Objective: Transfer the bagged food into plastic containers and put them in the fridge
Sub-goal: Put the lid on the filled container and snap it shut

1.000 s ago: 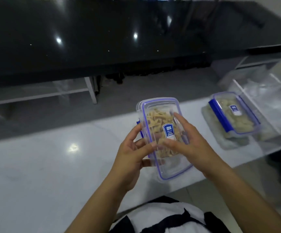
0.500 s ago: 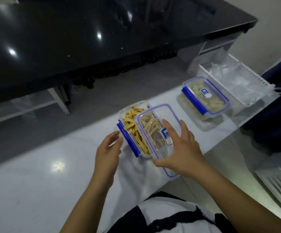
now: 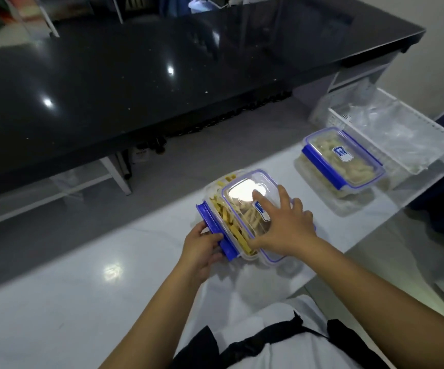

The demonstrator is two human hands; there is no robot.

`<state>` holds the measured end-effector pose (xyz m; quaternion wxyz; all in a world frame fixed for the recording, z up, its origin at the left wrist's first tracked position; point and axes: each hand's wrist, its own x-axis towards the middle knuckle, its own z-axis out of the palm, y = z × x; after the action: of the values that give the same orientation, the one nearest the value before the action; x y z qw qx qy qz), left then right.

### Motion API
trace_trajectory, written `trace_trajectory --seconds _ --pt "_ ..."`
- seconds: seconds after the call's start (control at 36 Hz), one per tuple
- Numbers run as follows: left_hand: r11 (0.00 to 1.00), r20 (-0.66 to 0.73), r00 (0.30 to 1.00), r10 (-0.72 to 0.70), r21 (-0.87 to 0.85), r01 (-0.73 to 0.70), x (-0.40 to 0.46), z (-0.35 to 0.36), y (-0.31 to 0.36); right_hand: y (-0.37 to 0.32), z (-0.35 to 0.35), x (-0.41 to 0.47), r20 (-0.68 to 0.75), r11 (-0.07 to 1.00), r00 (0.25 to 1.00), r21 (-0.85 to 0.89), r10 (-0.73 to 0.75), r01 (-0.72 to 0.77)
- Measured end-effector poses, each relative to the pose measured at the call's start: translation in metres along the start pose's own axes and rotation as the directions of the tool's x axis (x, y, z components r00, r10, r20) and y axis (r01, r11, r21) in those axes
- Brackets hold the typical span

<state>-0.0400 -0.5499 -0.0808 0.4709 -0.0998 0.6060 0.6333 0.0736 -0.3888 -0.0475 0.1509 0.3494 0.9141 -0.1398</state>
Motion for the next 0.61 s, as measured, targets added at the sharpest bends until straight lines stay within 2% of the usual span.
trace_trajectory --seconds 0.39,0.47,0.61 --pt "1.0 -0.002 1.0 0.005 -0.009 -0.005 -0.008 -0.001 -0.023 -0.004 -0.005 -0.005 0.1 0.995 0.993 -0.07 -0.067 0.074" --pt "1.0 0.018 1.0 0.008 -0.025 -0.008 -0.011 0.0 -0.026 0.003 -0.005 -0.016 0.064 0.997 0.995 0.002 -0.074 0.074" --pt "1.0 0.037 0.999 0.005 -0.013 -0.004 -0.021 0.006 -0.036 0.019 -0.015 -0.039 -0.078 0.991 0.994 0.101 -0.075 0.083"
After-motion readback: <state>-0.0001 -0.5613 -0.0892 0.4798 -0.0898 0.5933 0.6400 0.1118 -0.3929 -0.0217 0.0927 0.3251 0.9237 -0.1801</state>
